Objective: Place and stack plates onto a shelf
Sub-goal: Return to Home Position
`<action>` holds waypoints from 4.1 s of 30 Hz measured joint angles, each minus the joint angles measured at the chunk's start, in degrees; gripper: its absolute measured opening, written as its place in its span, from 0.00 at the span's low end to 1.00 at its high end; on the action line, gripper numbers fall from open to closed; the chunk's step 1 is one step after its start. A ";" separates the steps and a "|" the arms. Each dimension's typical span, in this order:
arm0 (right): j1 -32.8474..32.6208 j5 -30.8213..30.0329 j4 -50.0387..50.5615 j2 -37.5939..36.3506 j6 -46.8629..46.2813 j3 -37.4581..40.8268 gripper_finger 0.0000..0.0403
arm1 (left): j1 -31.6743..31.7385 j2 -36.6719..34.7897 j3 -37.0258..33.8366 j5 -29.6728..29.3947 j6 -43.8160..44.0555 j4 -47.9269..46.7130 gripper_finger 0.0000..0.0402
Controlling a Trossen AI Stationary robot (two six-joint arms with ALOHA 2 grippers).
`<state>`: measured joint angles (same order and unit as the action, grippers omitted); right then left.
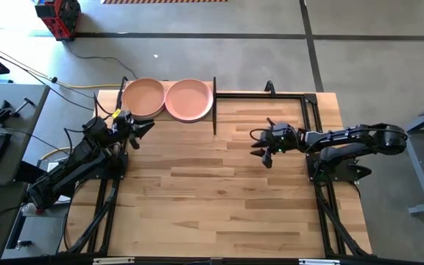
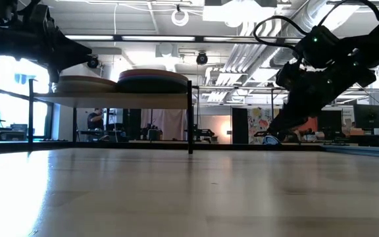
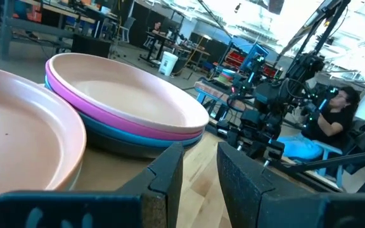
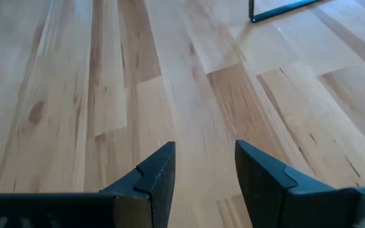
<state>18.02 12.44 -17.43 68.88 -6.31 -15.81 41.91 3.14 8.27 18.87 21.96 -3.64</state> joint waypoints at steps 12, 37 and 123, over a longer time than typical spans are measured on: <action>0.00 -0.24 0.42 0.00 -3.93 -0.15 0.36 | -0.13 0.00 0.02 -0.05 -0.02 0.02 0.21; 0.04 -0.45 6.89 -25.63 -4.13 -0.22 0.36 | -28.57 -2.89 0.09 -1.51 -0.04 0.04 0.21; -0.07 -3.27 15.28 -58.05 -3.91 14.81 0.36 | -34.07 -2.89 -7.28 -2.60 -0.04 6.46 0.21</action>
<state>17.96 9.17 -2.15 10.83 -10.22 -1.00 7.84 0.25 0.99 16.27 21.91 2.83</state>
